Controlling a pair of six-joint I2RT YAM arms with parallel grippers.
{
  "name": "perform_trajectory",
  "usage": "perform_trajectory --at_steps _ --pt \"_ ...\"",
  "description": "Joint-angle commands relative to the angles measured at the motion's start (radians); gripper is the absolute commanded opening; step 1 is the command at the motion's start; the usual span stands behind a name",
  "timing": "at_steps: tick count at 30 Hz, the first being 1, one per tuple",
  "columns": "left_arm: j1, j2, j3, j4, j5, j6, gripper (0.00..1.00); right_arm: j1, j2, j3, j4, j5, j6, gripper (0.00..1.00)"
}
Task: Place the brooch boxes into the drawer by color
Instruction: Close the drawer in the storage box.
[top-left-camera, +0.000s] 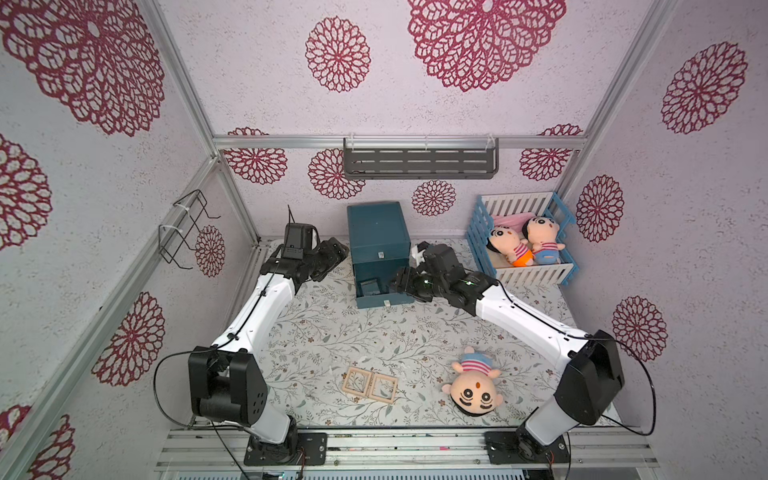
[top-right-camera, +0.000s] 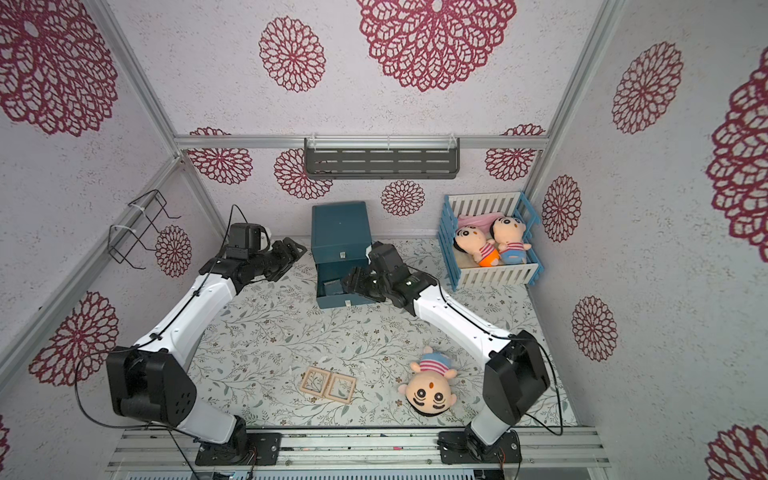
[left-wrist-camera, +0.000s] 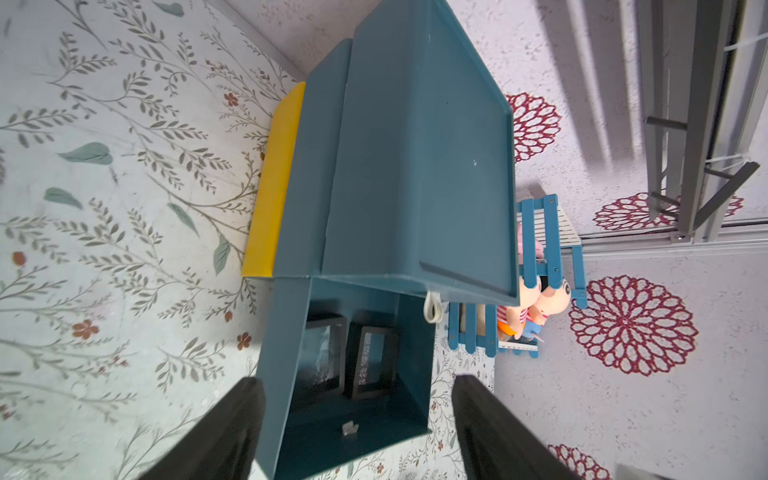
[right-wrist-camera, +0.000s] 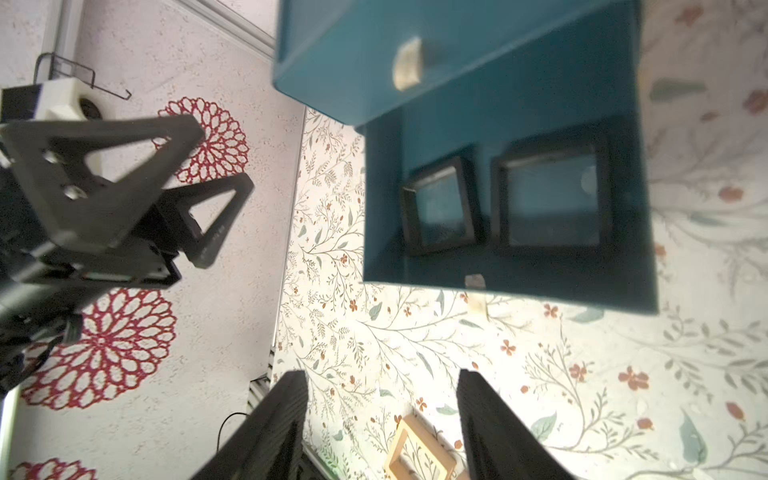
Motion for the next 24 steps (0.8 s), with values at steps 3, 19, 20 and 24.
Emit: perform_trajectory --at_steps 3,19,20,24 --pt "0.020 0.099 0.097 0.032 0.064 0.003 0.79 -0.027 -0.105 -0.213 0.301 -0.144 0.213 0.63" --pt "0.047 0.350 0.351 0.018 0.130 0.028 0.74 -0.051 -0.102 -0.521 0.770 -0.245 0.554 0.61" --pt "0.047 0.391 0.359 0.021 0.134 0.027 0.74 -0.051 -0.097 -0.527 0.786 -0.245 0.564 0.61" --pt "0.046 0.426 0.383 0.018 0.148 0.034 0.72 -0.050 -0.076 -0.534 0.817 -0.253 0.583 0.61"
